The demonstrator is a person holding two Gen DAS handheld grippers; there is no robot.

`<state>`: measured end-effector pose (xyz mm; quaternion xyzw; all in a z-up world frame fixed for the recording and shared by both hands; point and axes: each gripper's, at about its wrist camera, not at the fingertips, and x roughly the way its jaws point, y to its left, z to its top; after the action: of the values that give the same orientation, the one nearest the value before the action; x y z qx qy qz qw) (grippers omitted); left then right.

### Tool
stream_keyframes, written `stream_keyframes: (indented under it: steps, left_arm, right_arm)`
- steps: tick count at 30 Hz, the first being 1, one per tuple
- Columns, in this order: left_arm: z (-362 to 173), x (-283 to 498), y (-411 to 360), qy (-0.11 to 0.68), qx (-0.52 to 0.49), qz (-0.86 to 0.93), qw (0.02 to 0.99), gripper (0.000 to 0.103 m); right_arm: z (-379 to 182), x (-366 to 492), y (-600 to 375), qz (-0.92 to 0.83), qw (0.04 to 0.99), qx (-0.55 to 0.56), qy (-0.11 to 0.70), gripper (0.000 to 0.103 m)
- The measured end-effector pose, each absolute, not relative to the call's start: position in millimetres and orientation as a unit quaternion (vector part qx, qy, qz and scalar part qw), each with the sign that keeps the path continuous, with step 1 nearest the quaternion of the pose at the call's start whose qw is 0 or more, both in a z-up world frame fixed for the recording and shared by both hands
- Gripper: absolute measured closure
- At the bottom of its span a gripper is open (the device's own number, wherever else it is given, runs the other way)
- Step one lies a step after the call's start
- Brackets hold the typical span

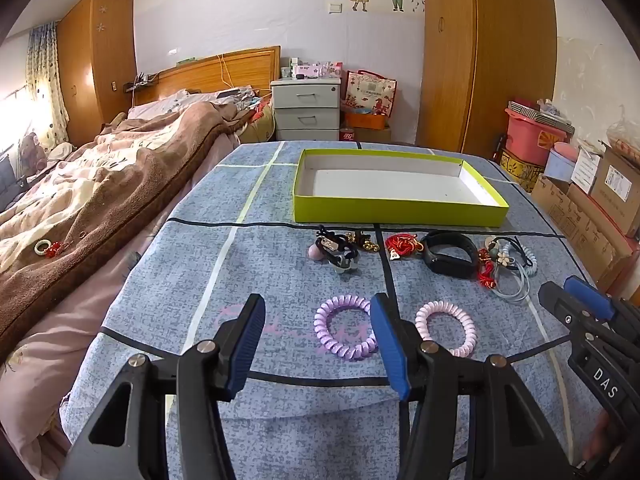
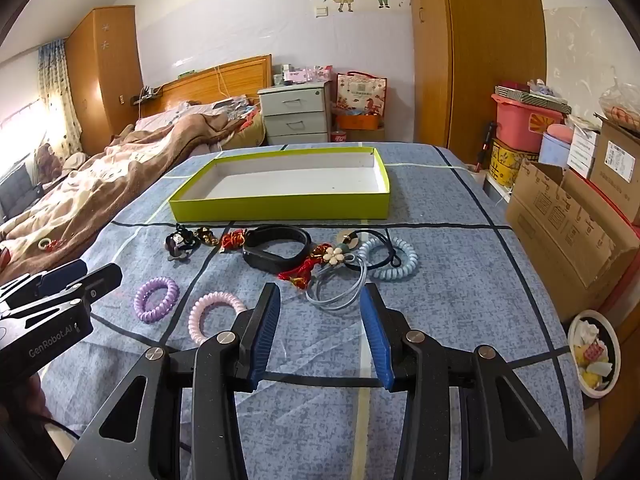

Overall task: Organize jewelry
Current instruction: 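Move both tools toward the purple and pink coil hair ties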

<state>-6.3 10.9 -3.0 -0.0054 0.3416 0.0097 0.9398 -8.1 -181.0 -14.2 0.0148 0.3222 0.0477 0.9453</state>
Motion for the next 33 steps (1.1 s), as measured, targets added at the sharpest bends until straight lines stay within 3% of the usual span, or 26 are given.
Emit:
stream_keyframes:
  steps: [33]
  left_arm:
    - [-3.9, 1.4, 27.7, 0.36, -0.035, -0.03, 0.932, 0.046]
  right_arm:
    - [-23.2, 2.7, -170.5, 0.1, 0.933, 0.02, 0.344, 0.06]
